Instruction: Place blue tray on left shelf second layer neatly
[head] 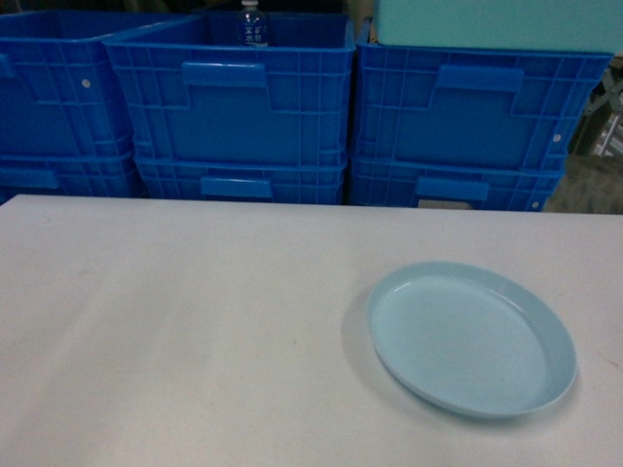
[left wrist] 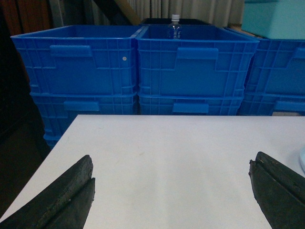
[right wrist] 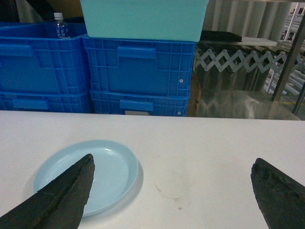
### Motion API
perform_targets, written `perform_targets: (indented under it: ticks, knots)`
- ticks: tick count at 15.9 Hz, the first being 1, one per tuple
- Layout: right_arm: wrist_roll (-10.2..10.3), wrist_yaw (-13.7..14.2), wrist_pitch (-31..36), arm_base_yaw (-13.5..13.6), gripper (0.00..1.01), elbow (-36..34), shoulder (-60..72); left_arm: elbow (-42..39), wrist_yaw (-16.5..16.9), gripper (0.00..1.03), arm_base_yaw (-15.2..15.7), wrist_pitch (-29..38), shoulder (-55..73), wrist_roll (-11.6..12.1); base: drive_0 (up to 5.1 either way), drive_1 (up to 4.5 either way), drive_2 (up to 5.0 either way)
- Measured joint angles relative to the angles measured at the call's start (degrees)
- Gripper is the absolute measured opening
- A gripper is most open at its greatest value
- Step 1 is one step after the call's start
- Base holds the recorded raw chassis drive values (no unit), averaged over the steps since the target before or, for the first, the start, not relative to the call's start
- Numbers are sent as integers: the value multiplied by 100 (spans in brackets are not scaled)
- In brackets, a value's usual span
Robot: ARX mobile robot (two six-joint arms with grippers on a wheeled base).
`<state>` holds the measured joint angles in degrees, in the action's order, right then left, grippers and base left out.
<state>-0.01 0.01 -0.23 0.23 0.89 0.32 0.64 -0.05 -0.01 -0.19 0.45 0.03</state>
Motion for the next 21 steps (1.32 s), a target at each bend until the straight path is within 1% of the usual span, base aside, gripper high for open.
perform_targets:
  ticks: [21]
  knots:
    - [2,0,0,0,98,0,0,0,0,98,0,0,0,0,0,0,0]
